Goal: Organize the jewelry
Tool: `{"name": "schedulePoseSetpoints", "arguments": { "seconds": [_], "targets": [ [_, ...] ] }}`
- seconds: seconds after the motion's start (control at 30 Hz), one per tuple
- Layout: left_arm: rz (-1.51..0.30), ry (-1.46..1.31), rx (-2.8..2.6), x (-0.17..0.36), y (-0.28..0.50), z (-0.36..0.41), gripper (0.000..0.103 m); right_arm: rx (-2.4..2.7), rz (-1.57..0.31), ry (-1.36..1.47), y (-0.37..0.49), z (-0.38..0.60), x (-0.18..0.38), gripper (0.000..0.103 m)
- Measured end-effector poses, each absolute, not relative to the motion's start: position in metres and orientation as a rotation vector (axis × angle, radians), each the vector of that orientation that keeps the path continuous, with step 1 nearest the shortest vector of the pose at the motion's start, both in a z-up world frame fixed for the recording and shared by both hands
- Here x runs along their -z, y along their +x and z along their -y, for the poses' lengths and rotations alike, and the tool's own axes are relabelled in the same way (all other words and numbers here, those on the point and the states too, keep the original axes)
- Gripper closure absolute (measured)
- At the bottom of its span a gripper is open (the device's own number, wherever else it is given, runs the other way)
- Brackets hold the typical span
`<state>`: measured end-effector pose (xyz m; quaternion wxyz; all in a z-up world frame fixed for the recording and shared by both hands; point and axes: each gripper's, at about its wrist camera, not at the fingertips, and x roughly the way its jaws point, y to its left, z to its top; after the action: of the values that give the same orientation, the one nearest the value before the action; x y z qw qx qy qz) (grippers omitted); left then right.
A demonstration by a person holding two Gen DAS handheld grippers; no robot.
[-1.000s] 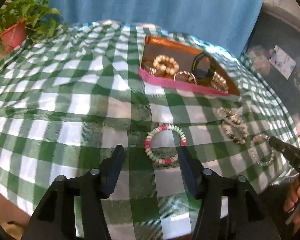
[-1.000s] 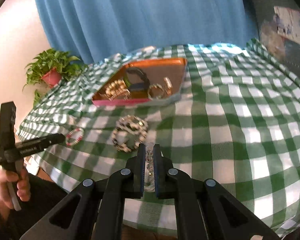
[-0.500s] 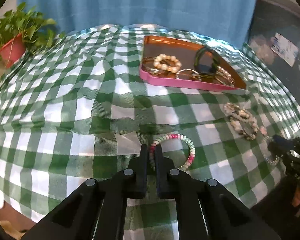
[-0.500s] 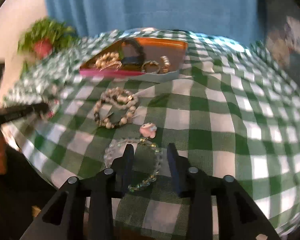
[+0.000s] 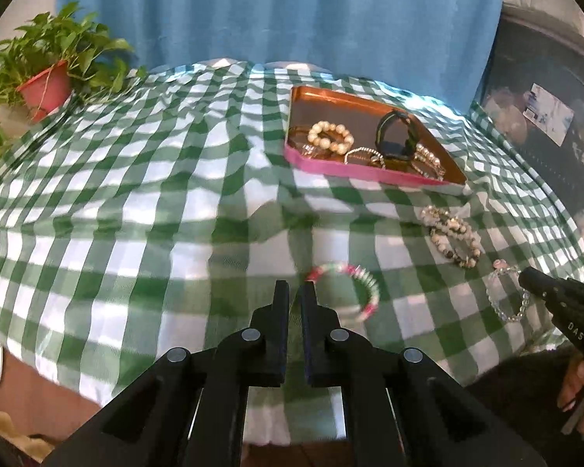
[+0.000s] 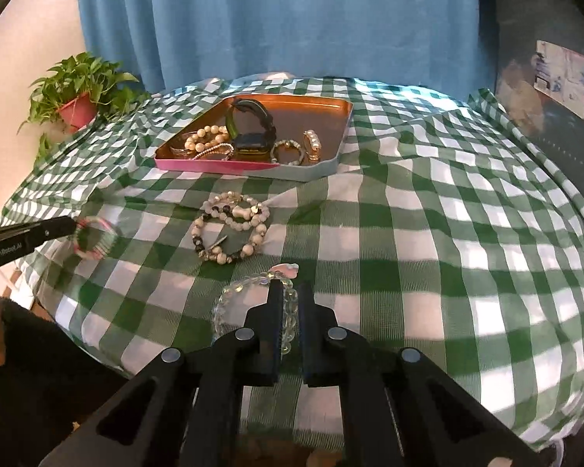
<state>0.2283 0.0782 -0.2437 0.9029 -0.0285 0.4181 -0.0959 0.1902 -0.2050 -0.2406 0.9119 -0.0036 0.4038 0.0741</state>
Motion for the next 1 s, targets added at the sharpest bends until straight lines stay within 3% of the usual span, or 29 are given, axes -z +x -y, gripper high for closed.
{"name": "schedulePoseSetpoints", "arguments": {
  "seconds": [0.2, 0.4, 0.5, 0.53, 0.63, 0.8, 0.9, 0.93, 1.0],
  "targets": [
    [-0.874, -0.092, 0.267, 0.244, 0.211, -0.081, 0.097, -0.152, -0.822, -0.02, 0.179, 0.203, 0.239, 0.097],
    [-0.908, -0.071, 0.329, 0.252, 0.215, -0.047, 0.087, -0.158, -0.817, -0.006, 0.178, 0.201, 0.239, 0.097],
    [-0.91, -0.05, 0.349, 0.254, 0.222, -0.037, 0.068, -0.166, -0.814, -0.008, 0.179, 0.201, 0.238, 0.097],
    [-0.911, -0.049, 0.353, 0.254, 0.223, -0.036, 0.057, -0.167, -0.814, -0.01, 0.18, 0.201, 0.239, 0.097],
    [-0.905, -0.035, 0.357, 0.255, 0.229, -0.031, 0.054, -0.169, -0.815, -0.003, 0.181, 0.203, 0.239, 0.097],
    [-0.92, 0.05, 0.366, 0.262, 0.243, -0.015, 0.057, -0.188, -0.829, -0.004, 0.188, 0.206, 0.243, 0.097],
    [-0.882, 0.139, 0.341, 0.265, 0.248, -0.006, 0.083, -0.188, -0.848, -0.013, 0.196, 0.207, 0.247, 0.096],
    [-0.887, 0.122, 0.364, 0.264, 0.25, -0.006, 0.095, -0.178, -0.859, -0.02, 0.198, 0.207, 0.25, 0.095],
    [-0.886, 0.122, 0.364, 0.263, 0.252, -0.005, 0.096, -0.188, -0.885, -0.016, 0.204, 0.208, 0.256, 0.09]
  ]
}}
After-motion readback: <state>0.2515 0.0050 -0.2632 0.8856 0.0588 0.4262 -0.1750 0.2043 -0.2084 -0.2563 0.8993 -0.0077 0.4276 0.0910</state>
